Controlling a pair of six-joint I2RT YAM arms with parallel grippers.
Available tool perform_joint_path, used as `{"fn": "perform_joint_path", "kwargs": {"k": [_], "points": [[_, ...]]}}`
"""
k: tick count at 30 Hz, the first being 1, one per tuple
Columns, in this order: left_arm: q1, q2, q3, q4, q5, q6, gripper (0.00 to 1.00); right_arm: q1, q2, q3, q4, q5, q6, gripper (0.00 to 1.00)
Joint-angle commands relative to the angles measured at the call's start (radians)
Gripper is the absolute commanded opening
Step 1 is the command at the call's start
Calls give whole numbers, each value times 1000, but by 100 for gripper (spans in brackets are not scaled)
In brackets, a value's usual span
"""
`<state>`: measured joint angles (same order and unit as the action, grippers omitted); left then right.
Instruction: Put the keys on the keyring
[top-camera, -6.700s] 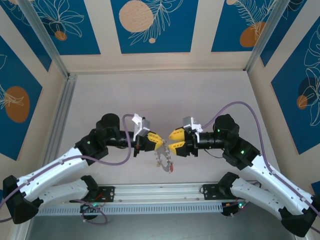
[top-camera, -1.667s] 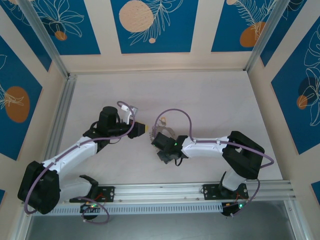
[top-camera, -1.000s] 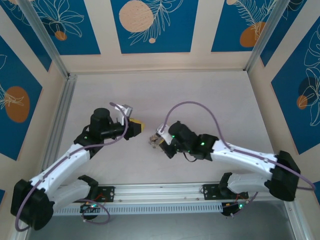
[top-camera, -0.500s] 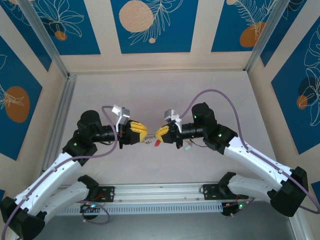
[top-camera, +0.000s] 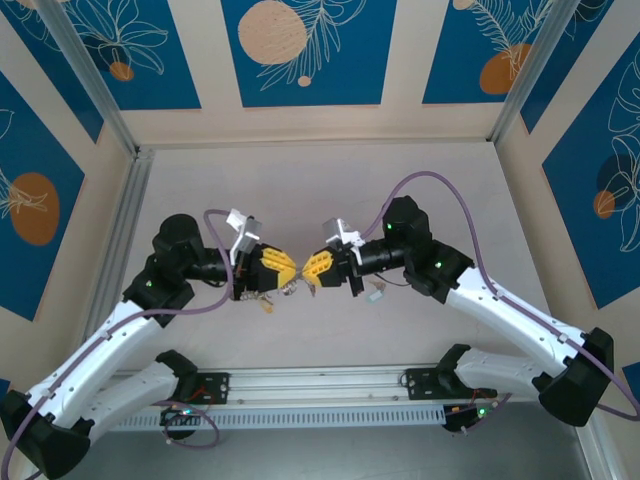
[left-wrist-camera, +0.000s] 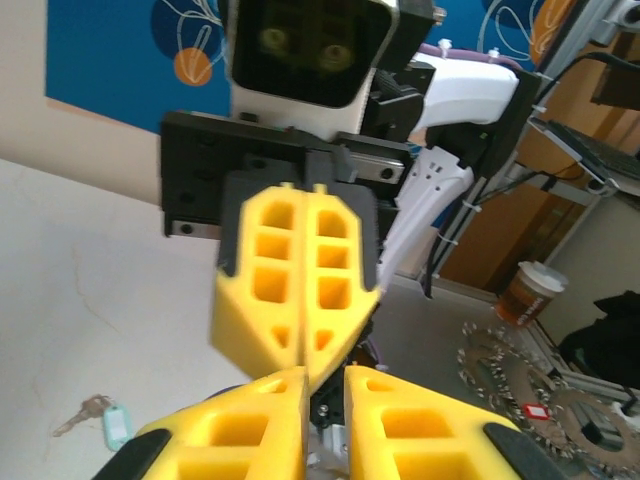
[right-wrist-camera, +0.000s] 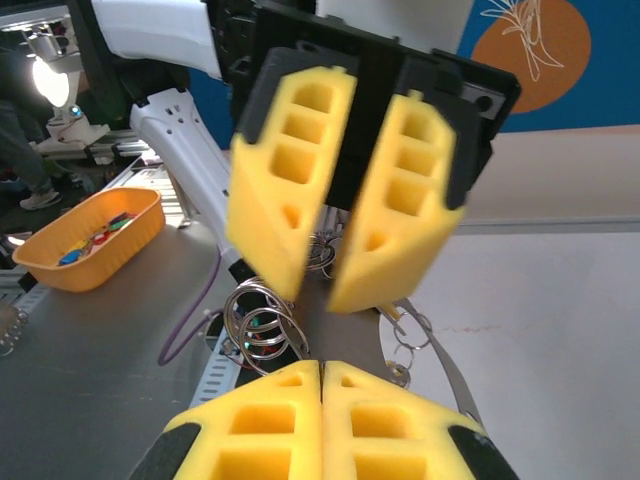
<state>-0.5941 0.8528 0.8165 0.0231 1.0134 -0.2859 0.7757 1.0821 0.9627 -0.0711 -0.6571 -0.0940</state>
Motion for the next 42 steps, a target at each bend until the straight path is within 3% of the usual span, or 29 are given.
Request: {"fn": "perform_joint_path", "kwargs": {"k": [1, 8, 15, 19, 30, 42], "points": [[-21, 9, 24, 6, 56, 2, 15, 6, -1, 34, 8, 57, -23, 0], [-50, 18, 7, -3, 28, -6, 8, 4, -25, 9, 82, 130, 0, 0], [-93, 24, -6, 13, 7, -33, 7, -7, -57, -2, 110, 269, 25, 0], [-119, 40, -4, 10, -19, -33, 7, 4, -71, -3, 92, 280, 11, 0], [-121, -52, 184, -385, -162, 240, 0, 52, -140, -14, -1, 108, -74, 0], [-123, -1, 181, -274, -92, 208, 5, 63, -125, 8, 0, 60, -71, 0]]}}
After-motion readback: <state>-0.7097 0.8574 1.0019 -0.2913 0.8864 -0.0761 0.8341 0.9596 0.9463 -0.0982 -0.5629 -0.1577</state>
